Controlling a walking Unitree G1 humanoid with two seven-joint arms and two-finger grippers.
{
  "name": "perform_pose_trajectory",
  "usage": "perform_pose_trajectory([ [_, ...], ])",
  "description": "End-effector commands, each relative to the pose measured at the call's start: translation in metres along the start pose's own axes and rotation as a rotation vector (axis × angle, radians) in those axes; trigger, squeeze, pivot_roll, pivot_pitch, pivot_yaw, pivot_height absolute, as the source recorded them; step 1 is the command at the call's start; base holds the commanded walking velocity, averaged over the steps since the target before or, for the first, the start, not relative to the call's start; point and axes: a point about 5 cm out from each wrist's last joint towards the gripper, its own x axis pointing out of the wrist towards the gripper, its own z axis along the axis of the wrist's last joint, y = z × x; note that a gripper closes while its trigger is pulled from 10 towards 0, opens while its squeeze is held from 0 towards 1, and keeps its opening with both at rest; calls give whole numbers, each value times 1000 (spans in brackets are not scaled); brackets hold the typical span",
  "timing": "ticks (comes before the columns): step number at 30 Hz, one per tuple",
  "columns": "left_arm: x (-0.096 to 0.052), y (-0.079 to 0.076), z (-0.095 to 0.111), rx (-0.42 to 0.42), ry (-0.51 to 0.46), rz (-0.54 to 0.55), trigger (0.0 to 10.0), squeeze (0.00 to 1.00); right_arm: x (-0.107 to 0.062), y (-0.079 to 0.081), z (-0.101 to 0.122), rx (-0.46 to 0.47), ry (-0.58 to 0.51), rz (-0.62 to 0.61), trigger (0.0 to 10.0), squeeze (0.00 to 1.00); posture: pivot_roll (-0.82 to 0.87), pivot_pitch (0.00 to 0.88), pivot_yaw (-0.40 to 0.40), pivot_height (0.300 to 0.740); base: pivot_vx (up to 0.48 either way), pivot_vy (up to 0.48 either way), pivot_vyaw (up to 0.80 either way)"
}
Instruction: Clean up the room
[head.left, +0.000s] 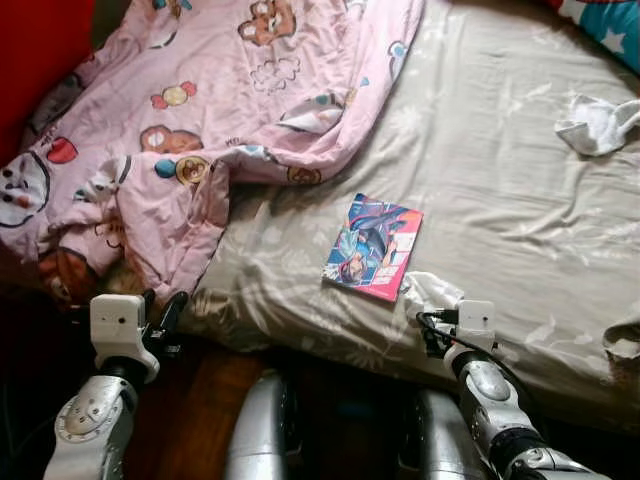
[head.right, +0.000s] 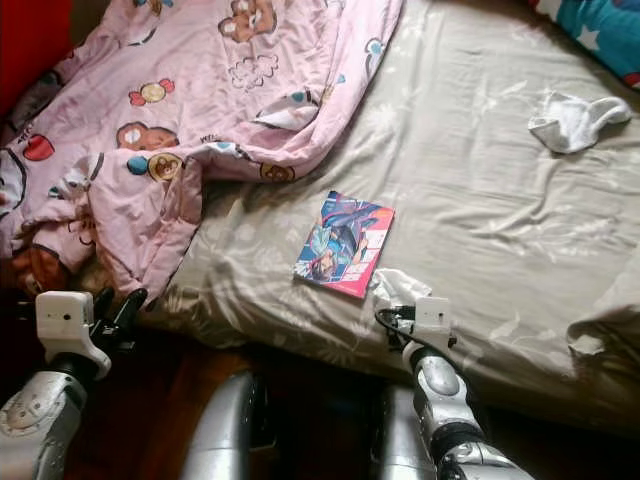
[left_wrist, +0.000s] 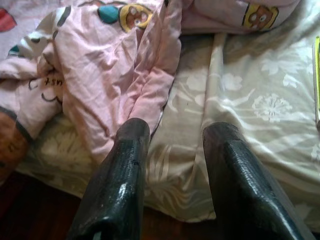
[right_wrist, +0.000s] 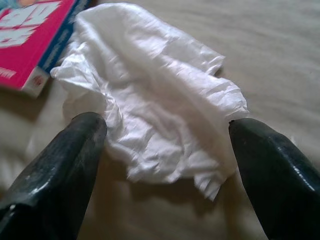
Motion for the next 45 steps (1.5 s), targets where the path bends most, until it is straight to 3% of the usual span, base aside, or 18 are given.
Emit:
perform_pose_trajectory([
  [1, -9, 6, -3, 1, 39, 16, 10000, 0, -3, -1, -10, 17, 40, -15, 10000, 0, 186, 426, 119, 636, 0, 0, 0],
  [7, -16, 3, -5, -3, 67, 17, 10000, 0, 1, -8, 3, 22, -8, -67, 10000, 0, 191, 444, 118, 636, 0, 0, 0],
  [15, -21, 1, -3, -11, 81, 20, 10000, 0, 0, -9, -7, 15, 71, -67, 10000, 0, 201, 460, 113, 636, 0, 0, 0],
  [16, -21, 1, -3, -11, 82, 20, 10000, 0, -1, -8, -9, 13, 83, -67, 3843, 0, 205, 461, 113, 636, 0, 0, 0],
  [18, -21, 2, -3, -11, 82, 21, 10000, 0, -1, -8, -10, 12, 90, -68, 3843, 0, 206, 460, 113, 636, 0, 0, 0],
  [19, -22, 2, -3, -10, 85, 23, 10000, 0, -1, -7, -12, 21, 98, -64, 0, 0, 209, 457, 115, 636, 0, 0, 0],
  [28, -21, 3, -2, -6, 94, 28, 10000, 0, -1, 1, -11, 28, 94, -35, 0, 0, 214, 453, 117, 636, 0, 0, 0],
  [34, -21, 1, -2, -10, 94, 28, 10000, 0, 3, -1, 3, 35, 29, -18, 0, 0, 212, 447, 116, 636, 0, 0, 0],
  [45, -16, 5, 1, -33, 78, 50, 10000, 0, 5, -3, 7, 29, 20, -15, 0, 0, 206, 438, 111, 636, 0, 0, 0],
])
